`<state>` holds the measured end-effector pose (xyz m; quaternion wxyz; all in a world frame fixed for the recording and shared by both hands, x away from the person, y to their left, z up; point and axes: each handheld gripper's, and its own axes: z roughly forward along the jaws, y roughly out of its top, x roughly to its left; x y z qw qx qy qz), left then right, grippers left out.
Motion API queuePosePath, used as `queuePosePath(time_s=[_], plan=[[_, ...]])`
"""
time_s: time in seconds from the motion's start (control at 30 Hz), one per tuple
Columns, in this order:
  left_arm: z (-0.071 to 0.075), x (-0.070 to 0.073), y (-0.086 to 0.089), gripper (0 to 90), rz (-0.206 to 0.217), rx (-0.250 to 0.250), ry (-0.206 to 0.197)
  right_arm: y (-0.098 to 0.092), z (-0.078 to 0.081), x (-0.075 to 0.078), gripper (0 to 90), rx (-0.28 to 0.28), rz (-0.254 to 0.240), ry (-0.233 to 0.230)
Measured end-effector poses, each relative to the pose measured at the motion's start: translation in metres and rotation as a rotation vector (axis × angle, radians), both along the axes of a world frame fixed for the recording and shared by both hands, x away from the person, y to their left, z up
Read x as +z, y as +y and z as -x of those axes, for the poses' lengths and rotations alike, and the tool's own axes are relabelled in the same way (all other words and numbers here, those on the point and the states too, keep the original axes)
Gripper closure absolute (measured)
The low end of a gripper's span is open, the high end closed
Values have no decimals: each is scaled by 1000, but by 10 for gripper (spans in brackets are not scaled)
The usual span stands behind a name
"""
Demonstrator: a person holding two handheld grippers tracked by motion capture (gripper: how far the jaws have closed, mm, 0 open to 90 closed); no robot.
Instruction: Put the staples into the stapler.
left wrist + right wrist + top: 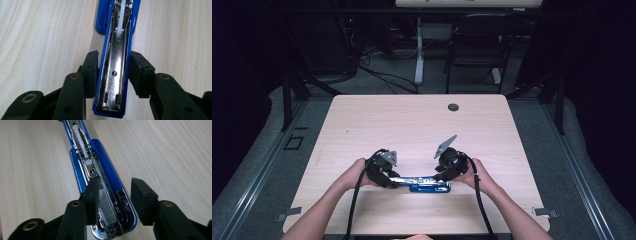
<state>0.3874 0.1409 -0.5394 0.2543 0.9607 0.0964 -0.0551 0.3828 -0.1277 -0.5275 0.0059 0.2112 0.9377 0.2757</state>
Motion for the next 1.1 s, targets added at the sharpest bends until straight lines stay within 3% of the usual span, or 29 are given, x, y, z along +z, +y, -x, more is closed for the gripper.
queuePosePath(time_s=[0.4, 0.53, 0.67, 0.9, 1.1], plan=[[2, 5, 1, 617, 18, -5, -20, -1, -2, 2, 463, -161, 17, 5], [2, 8, 3, 618, 48, -2, -17, -2, 0, 4, 380, -213, 13, -4], [2, 10, 3, 623, 53, -6, -21, -3, 2, 7, 333, -233, 16, -6], [3, 11, 3, 624, 40, -3, -36, -3, 5, 11, 355, -243, 24, -16], [2, 10, 3, 625, 59, -8, -26, -3, 8, 13, 341, -250, 16, -21]])
